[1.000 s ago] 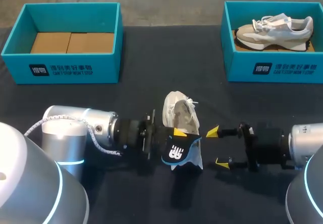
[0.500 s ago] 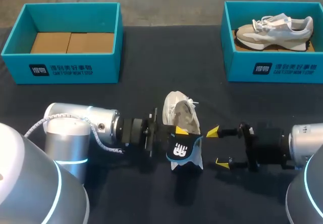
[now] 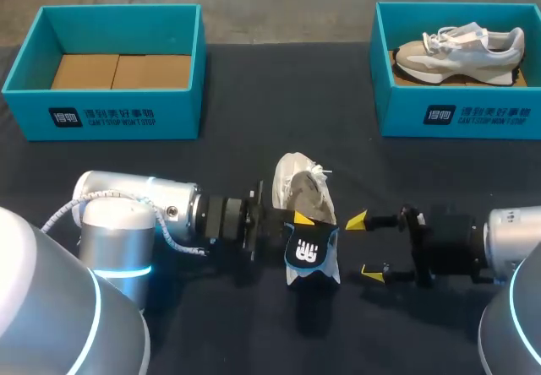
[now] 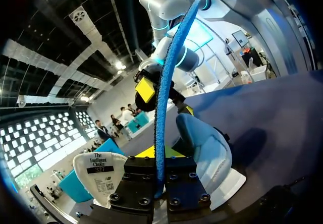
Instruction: Take the shoe out of the shoebox, open the shoe tongue, remove and reinsert the insole, then place the shoe into the shoebox
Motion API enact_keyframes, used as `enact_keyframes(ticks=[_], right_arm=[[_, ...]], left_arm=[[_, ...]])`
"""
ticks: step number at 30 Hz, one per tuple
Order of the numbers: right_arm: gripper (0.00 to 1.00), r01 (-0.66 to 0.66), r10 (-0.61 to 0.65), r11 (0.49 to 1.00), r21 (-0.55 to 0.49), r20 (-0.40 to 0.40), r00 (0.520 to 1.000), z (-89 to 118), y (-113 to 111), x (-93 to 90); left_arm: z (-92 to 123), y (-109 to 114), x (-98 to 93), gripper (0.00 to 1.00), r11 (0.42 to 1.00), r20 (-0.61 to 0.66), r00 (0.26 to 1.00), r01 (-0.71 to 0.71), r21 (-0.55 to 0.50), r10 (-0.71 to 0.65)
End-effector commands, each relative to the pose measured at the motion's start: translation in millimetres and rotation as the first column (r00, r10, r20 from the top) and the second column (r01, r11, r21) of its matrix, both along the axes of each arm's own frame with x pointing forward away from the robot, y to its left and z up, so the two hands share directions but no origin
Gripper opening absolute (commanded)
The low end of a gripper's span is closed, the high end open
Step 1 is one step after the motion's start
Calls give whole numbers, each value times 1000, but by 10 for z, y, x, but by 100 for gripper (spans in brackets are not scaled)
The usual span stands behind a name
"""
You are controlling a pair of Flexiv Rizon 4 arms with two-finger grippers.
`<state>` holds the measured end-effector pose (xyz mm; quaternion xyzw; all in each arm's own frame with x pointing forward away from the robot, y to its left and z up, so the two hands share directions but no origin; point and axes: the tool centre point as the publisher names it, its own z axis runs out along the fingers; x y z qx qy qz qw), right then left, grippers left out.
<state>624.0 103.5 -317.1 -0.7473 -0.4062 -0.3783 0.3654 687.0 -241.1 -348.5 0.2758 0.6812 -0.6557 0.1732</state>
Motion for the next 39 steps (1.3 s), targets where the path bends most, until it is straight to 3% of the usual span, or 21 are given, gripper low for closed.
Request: enact_keyframes(ticks=[1,26,37,39], right_arm=[[100,1,-1,1000,-5,-2,1000,13,7,-8],[100,1,-1,1000,-5,-2,1000,13,7,-8],[100,1,-1,1000,-5,-2,1000,13,7,-8],[100,1,-1,1000,-5,-2,1000,13,7,-8]], left_arm=[[-53,-55,42,0,1000,3,1000,-5,17,5],[-48,33,55,0,998,5,998,-55,43,55],[-2,61,-42,0,1000,-1,1000,-17,23,17],[-2,68,-44,6,1000,0,1000,-18,24,18]])
